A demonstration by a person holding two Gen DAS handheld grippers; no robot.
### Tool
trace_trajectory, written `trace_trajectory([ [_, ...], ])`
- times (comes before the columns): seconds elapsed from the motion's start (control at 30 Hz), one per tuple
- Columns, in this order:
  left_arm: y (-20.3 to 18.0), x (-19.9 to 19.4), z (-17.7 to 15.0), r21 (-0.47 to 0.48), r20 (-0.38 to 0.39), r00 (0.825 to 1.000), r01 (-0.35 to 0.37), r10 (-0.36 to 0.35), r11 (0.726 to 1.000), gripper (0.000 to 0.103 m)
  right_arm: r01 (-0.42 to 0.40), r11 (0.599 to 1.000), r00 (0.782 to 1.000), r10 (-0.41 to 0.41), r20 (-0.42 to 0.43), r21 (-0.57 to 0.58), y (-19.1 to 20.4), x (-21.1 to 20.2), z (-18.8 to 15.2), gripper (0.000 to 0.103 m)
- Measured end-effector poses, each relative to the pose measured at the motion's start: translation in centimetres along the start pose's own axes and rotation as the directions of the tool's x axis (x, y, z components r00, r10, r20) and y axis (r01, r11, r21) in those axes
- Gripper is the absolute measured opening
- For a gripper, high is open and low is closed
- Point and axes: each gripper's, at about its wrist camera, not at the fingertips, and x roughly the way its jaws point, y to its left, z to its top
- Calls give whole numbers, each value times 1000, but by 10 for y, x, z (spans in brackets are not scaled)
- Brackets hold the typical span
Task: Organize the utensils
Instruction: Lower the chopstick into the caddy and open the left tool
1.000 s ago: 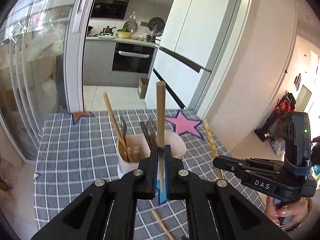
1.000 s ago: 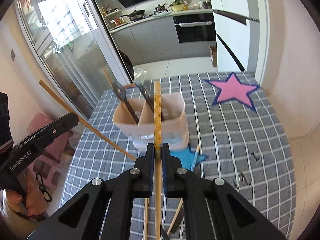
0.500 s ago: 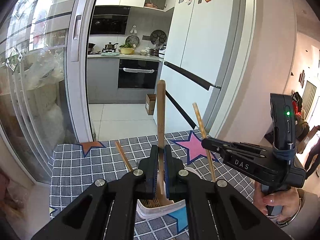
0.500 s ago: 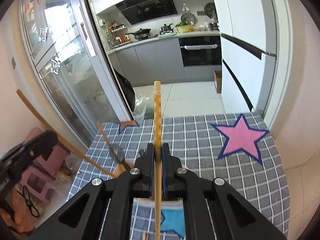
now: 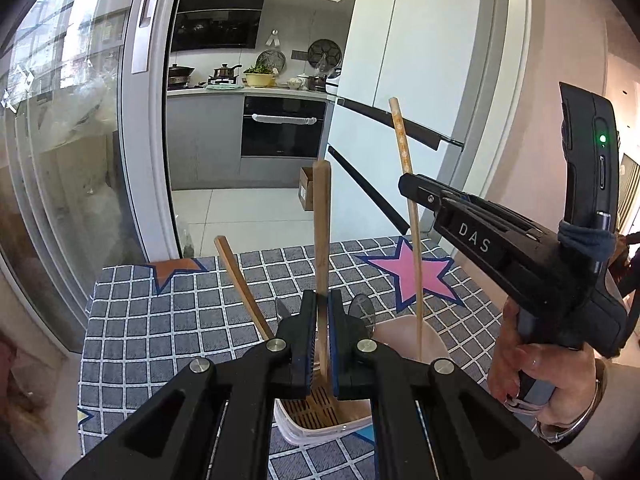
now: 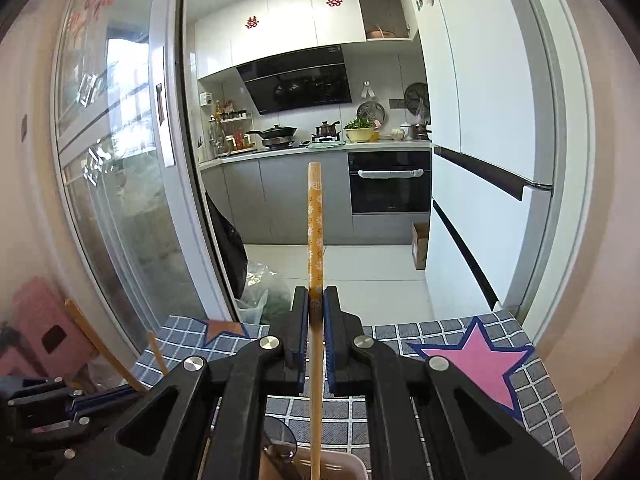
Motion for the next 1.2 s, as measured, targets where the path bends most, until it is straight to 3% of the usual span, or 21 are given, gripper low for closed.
trace_trajectory([
  [0.37,0,12,-35,20,2,998,-69,69,997,37,-9,993,999,5,-34,-118,21,5,-56,8],
  [0.6,0,20,-46,33,-22,994,-102,103,994,37,-24,991,998,16,-59,-133,25,1,-64,8],
  [0.77,13,14,-39,-42,-24,994,-106,105,993,38,-62,993,990,49,-130,-97,18,4,-62,9],
  [0.93,13,8,-41,-34,-22,992,-128,127,991,38,-76,997,977,72,-203,-8,5,5,-67,9],
  [1.2,14,-3,-43,-60,-20,993,-114,113,992,38,-62,994,972,80,-222,86,-14,-42,-74,12],
])
